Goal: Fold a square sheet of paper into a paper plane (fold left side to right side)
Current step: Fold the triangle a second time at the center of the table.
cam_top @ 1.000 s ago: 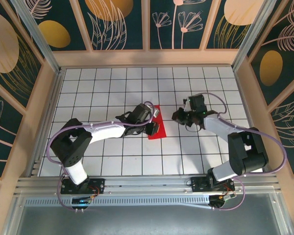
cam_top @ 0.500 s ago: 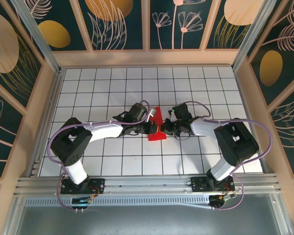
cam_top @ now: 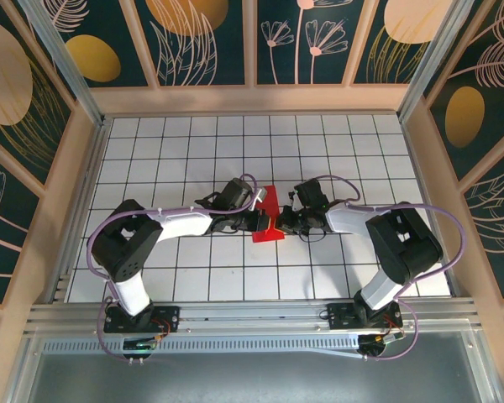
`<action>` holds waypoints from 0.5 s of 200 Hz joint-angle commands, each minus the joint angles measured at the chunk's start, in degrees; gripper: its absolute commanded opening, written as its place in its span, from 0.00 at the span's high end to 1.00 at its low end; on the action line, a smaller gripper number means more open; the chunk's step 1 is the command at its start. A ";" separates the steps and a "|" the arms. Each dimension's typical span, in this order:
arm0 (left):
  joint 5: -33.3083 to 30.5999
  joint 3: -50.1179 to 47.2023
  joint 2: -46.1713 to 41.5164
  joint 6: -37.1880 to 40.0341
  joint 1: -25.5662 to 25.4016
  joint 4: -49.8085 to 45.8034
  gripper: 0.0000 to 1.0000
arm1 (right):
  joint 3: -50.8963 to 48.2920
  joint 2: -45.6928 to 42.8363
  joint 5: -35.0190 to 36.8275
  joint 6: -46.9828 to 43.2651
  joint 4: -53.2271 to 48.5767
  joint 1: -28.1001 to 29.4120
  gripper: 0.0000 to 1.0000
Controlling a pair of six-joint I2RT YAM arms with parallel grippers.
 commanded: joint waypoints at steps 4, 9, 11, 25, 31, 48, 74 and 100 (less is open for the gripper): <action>1.67 -0.93 1.03 0.34 0.46 0.46 1.00 | -0.37 1.76 1.34 -0.27 -3.05 0.52 1.00; 1.67 -0.99 1.10 0.35 0.54 0.42 1.00 | -0.41 1.94 1.43 -0.39 -3.24 0.52 1.00; 1.67 -1.02 1.07 0.35 0.54 0.41 1.00 | -0.38 1.99 1.43 -0.40 -3.28 0.52 1.00; 1.80 -1.19 1.00 0.39 0.72 0.52 1.00 | -0.62 2.45 1.43 -0.47 -3.57 0.50 1.00; 1.84 -1.24 0.95 0.47 0.87 0.45 1.00 | -0.63 2.68 1.51 -0.59 -3.88 0.52 1.00; 1.93 -1.39 0.97 0.90 1.16 0.11 1.00 | -0.67 3.01 2.45 -0.85 -4.90 0.52 1.00; 2.11 -1.14 0.98 2.52 1.82 -1.41 1.00 | -0.54 3.08 3.75 -1.40 -6.36 0.52 1.00; 2.46 -0.98 0.75 5.06 2.89 -3.10 1.00 | -0.22 3.06 3.98 -1.90 -6.77 0.52 1.00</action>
